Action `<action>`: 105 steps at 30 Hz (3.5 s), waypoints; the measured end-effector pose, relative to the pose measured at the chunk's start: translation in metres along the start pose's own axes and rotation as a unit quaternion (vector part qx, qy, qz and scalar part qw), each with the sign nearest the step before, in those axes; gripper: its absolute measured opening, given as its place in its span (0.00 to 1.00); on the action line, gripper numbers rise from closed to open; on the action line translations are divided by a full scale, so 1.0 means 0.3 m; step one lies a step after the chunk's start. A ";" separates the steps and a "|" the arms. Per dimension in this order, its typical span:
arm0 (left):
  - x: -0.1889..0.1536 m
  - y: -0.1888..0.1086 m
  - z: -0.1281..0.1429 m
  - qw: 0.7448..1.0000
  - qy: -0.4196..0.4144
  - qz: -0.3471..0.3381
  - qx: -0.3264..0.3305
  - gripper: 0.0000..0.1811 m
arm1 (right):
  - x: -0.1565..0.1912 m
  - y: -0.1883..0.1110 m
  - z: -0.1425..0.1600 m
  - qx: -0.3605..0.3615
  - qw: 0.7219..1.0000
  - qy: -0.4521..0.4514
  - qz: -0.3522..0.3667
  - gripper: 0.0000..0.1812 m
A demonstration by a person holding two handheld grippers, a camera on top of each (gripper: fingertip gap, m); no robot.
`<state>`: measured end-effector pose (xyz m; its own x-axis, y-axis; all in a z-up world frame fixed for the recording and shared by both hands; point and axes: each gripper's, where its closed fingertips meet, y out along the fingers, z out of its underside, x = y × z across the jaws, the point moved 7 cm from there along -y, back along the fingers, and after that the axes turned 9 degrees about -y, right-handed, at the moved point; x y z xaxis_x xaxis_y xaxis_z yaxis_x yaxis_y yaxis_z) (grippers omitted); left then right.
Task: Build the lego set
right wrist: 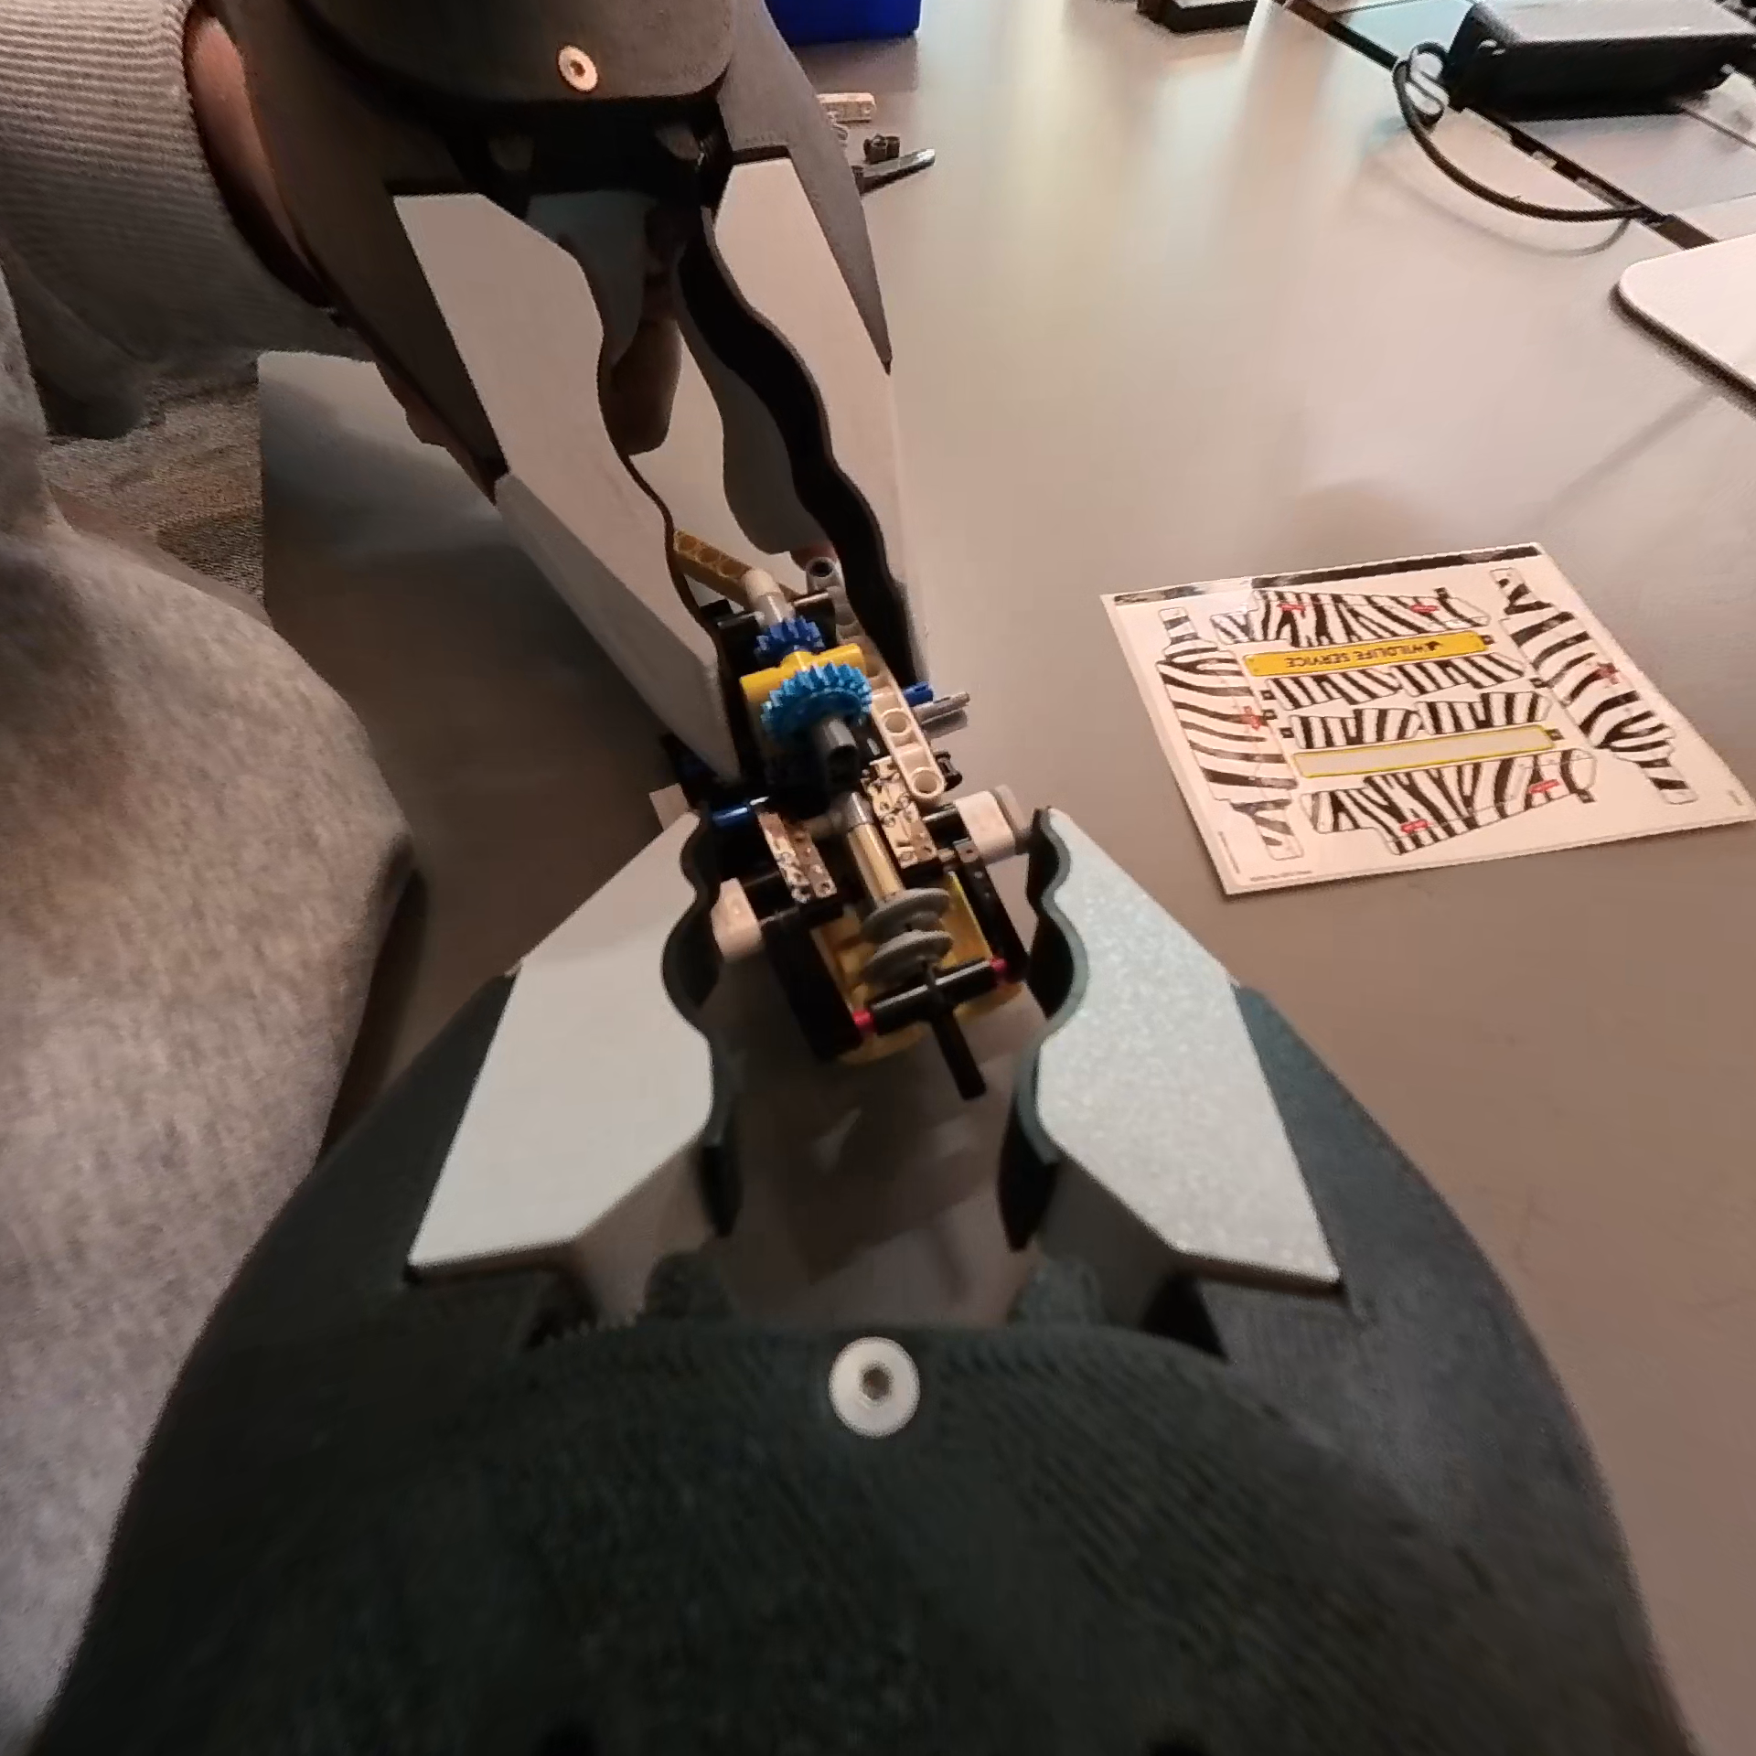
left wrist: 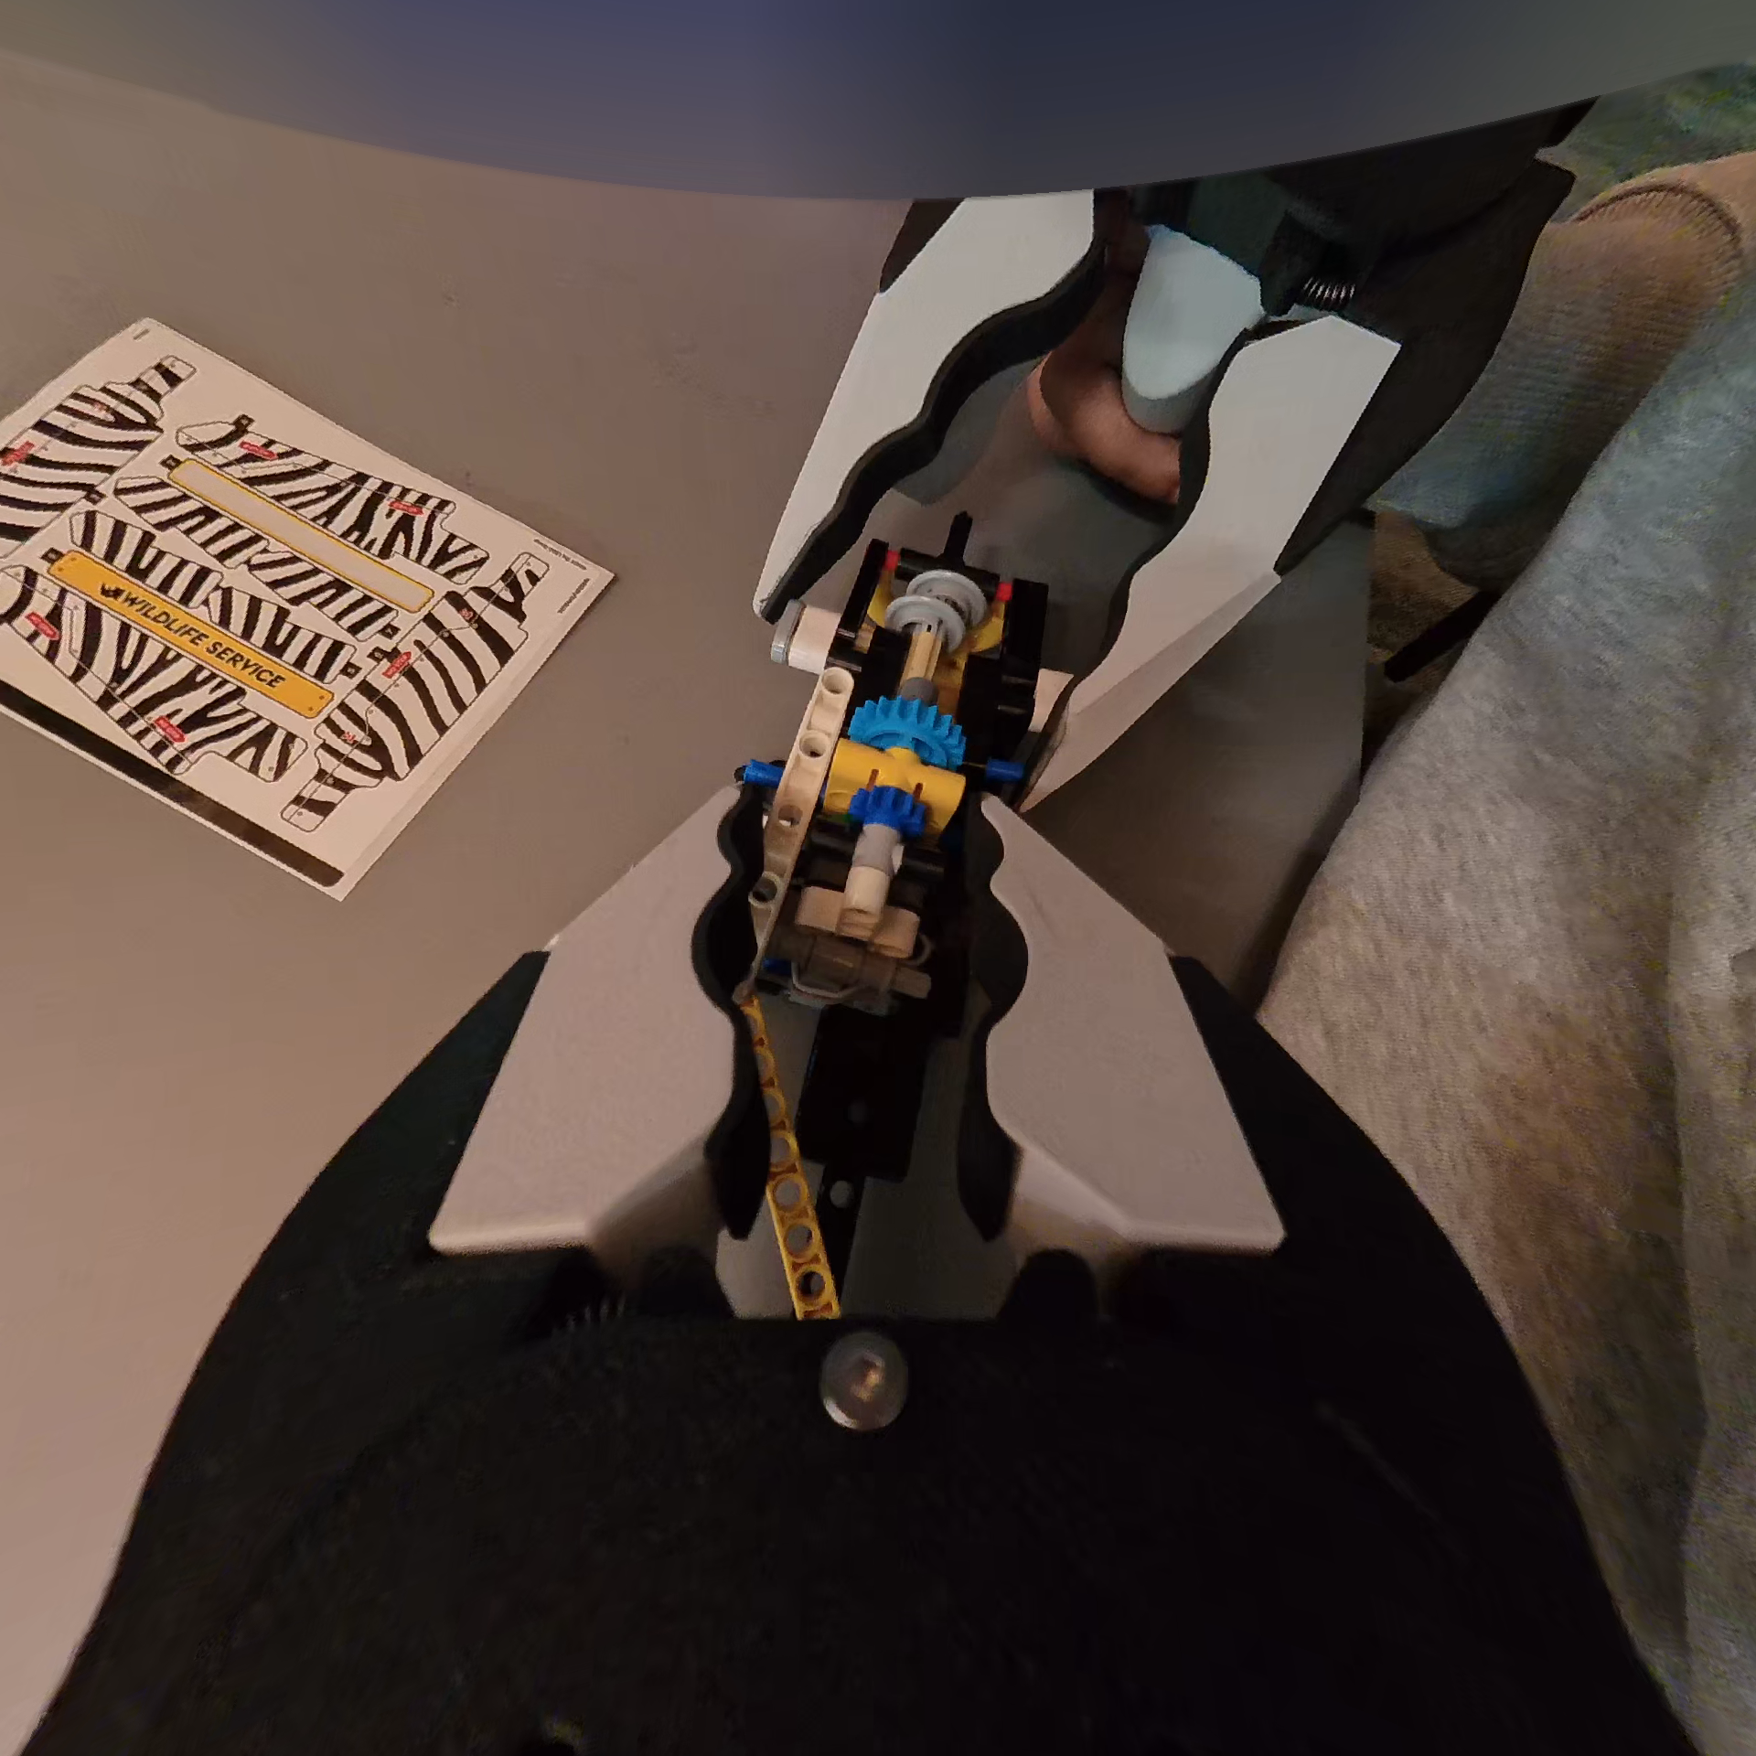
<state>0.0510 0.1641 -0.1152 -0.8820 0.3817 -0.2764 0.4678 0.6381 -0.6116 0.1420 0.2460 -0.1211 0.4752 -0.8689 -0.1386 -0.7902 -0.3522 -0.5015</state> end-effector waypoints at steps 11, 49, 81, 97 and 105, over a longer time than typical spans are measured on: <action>0.001 -0.001 0.001 1.000 -0.002 -0.001 -0.004 0.24 | -0.004 0.000 0.000 -0.002 1.000 0.011 -0.004 0.36; -0.014 0.032 -0.015 0.998 0.063 -0.006 0.026 0.33 | -0.002 -0.071 0.049 0.003 0.997 0.060 -0.046 0.35; -0.005 0.032 -0.015 0.999 0.041 0.000 0.017 0.32 | -0.014 -0.068 0.050 0.002 0.997 0.068 -0.046 0.34; -0.003 0.027 -0.016 0.999 0.036 0.004 0.038 0.32 | -0.012 -0.061 0.044 -0.001 0.997 0.067 -0.044 0.35; 0.001 0.021 -0.015 0.999 0.037 0.001 0.039 0.33 | -0.009 -0.063 0.043 -0.004 0.996 0.068 -0.050 0.37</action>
<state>0.0541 0.1712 -0.1159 -0.8729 0.4329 -0.2250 0.4616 0.5835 -0.6681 0.1606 0.2595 -0.1222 0.4960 -0.8679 0.0290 -0.7445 -0.4422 -0.5002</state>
